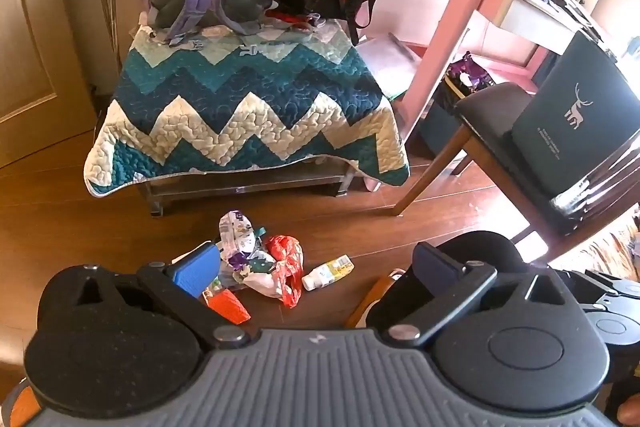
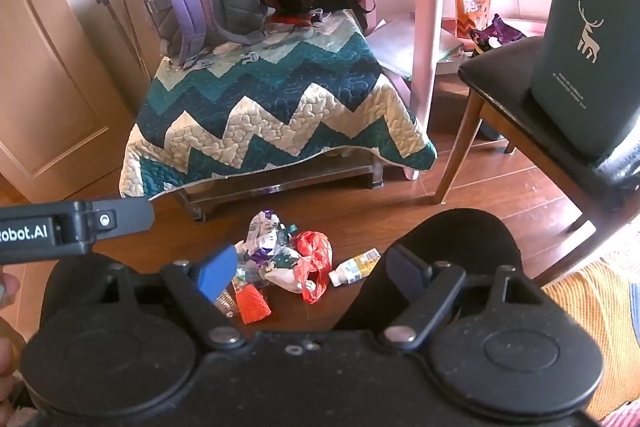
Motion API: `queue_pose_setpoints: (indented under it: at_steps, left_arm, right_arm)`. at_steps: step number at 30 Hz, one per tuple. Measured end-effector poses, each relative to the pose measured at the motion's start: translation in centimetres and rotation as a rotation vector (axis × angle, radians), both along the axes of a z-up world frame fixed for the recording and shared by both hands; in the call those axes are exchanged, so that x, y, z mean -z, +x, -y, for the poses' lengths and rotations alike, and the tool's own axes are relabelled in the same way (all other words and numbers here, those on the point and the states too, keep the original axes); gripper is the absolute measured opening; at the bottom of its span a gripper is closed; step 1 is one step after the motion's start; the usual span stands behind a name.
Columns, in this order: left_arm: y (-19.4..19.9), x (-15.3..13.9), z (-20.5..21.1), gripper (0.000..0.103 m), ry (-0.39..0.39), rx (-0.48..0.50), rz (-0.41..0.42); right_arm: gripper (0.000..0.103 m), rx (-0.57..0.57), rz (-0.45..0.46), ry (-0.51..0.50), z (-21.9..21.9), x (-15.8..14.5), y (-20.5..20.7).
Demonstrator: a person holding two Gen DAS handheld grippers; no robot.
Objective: Collect trash
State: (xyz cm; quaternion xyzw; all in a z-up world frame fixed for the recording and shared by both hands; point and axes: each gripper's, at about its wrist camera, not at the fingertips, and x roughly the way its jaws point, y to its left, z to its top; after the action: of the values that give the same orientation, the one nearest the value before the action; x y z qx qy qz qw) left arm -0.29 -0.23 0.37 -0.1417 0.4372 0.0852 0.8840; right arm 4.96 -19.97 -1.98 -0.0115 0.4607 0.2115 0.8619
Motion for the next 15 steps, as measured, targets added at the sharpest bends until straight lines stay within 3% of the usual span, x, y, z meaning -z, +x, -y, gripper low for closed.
queue_pose_setpoints:
  at_steps: [15]
  left_arm:
    - [0.18,-0.41,0.4,0.103,0.012,0.012,-0.002]
  right_arm:
    - [0.082,-0.007,0.01,0.002,-0.13,-0.23,-0.15]
